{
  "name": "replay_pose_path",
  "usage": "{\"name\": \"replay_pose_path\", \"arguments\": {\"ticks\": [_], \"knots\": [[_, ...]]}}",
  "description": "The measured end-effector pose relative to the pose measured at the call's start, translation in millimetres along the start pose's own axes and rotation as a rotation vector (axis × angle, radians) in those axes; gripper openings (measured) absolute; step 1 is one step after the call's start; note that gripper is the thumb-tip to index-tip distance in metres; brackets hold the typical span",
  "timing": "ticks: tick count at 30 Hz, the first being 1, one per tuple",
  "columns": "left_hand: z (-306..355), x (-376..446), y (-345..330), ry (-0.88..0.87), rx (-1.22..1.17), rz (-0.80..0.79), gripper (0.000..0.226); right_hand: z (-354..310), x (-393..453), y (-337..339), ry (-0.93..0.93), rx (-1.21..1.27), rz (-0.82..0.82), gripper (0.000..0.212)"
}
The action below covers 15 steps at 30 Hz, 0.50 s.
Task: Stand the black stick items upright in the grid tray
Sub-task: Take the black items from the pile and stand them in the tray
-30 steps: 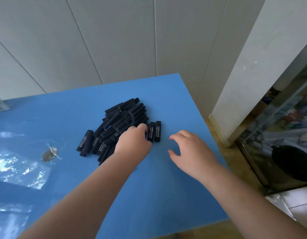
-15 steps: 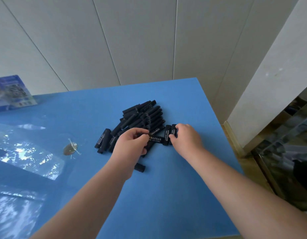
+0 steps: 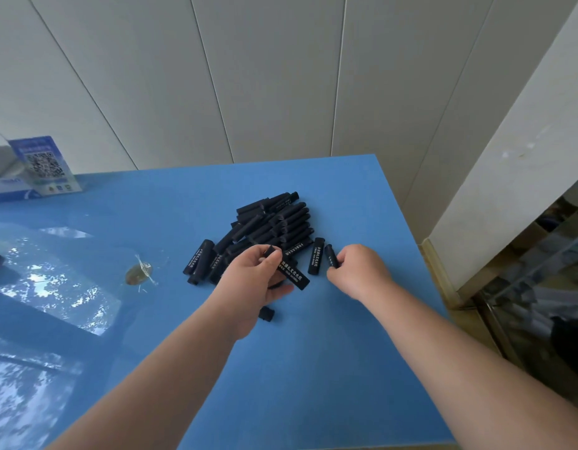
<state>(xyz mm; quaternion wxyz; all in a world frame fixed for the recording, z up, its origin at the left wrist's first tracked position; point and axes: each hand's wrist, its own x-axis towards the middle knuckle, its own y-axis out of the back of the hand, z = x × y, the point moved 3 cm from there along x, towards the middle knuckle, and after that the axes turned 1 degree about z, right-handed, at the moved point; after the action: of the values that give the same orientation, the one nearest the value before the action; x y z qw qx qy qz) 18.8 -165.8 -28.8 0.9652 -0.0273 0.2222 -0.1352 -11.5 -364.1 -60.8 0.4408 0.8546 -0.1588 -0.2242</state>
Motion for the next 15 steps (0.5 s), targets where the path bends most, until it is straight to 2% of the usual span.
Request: {"name": "replay_pose_path", "arguments": {"ticks": [5,8,15], "knots": [[1.6,-6.8,-5.7,-0.015,-0.104,0.019,0.011,4.8,-20.8,8.7,0.041,0.449,0.038,0.007],[4.2,-11.1,-6.4,0.007,-0.164,0.025,0.014,-3.4,-37.5,16.0,0.143,0.589,0.035,0.002],[4.9,-23.5,-1.2,0.04,-0.157,0.001,0.017,-23.1,-58.2,11.6,0.232,0.825,-0.182,0.005]]}}
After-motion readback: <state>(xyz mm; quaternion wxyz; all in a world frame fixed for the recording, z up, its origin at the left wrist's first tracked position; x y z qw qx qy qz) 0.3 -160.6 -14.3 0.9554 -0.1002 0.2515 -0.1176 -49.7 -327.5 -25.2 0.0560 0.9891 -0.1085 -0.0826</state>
